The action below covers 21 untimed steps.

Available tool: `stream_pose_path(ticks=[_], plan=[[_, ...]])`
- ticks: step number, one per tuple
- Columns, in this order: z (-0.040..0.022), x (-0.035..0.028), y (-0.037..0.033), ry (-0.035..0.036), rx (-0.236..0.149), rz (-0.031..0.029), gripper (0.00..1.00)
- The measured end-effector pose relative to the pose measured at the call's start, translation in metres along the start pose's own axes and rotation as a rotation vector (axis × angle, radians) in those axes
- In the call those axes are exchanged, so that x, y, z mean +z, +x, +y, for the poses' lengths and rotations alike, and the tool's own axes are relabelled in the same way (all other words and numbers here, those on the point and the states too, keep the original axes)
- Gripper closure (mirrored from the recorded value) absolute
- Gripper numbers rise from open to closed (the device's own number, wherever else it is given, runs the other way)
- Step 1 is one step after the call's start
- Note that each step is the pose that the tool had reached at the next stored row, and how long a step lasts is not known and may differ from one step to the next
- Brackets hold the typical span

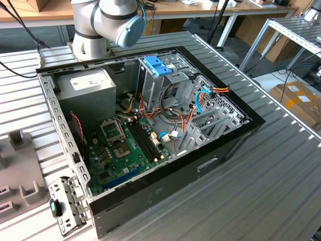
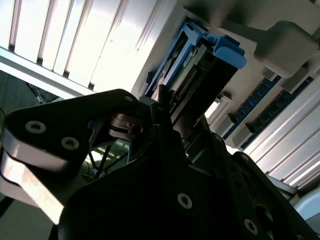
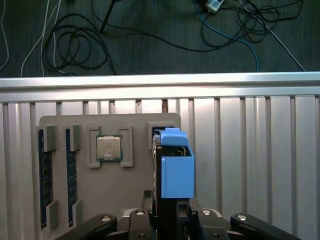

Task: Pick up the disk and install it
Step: 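Pick up the disk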

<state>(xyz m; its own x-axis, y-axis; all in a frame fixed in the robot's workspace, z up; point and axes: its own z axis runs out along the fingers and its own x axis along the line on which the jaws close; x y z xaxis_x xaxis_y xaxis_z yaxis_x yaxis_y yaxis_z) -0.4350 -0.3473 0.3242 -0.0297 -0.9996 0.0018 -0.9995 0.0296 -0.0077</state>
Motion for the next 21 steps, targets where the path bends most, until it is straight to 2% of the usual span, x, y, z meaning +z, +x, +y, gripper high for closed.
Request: stream_pose_path(ticks=[6, 21], plan=[[-0.0001, -0.0192, 0.0000, 0.0000, 0.000, 0.0001, 0.65], [-0.0001, -0.0210, 0.0000, -0.0001, 0.000, -0.0022, 0.65]])
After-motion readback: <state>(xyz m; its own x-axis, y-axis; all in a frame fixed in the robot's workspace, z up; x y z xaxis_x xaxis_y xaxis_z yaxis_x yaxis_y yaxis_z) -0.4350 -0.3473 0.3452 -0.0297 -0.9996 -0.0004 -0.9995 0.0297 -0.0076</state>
